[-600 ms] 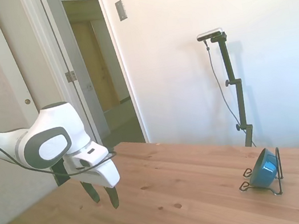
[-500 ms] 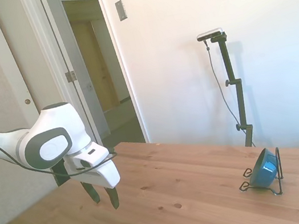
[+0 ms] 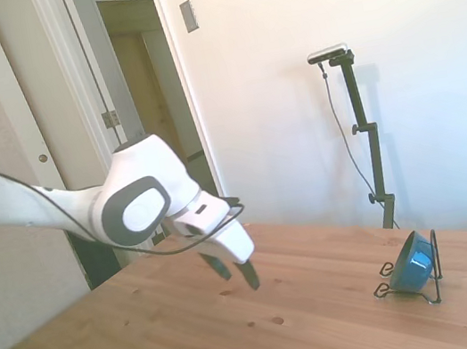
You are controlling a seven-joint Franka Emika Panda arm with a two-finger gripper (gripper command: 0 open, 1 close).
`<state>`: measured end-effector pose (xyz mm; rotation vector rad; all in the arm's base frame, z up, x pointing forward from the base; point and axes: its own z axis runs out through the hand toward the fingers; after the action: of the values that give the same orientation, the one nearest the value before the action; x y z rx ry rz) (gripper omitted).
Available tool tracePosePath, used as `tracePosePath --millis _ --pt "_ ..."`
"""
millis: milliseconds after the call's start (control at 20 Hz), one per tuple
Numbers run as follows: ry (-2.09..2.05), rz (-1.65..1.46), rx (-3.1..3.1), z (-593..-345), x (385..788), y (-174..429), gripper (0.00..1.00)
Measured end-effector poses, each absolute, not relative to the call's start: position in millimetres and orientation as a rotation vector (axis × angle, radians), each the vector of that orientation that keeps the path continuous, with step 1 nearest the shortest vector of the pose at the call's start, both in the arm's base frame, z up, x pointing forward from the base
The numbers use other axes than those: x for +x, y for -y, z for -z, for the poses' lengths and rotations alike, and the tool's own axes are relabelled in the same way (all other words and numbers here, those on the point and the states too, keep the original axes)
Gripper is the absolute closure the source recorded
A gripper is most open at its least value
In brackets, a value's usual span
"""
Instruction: Unload the bowl
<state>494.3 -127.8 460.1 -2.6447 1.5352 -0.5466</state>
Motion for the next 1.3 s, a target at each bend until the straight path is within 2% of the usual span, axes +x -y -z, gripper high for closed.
tracePosePath --millis 250,300,850,1100,1300 --pt "-1.685 0.674 -2.576 -466.7 537.1 192.2 0.0" --pt "-1.733 0.718 -2.553 -464.4 561.2 206.3 0.0" --pt "-2.032 0.956 -2.413 -448.8 604.8 273.1 0.0" --pt "-2.09 0.994 -2.417 -431.3 629.7 296.1 0.0" --pt "-2.126 1.006 -2.429 -420.7 635.0 312.0 0.0"
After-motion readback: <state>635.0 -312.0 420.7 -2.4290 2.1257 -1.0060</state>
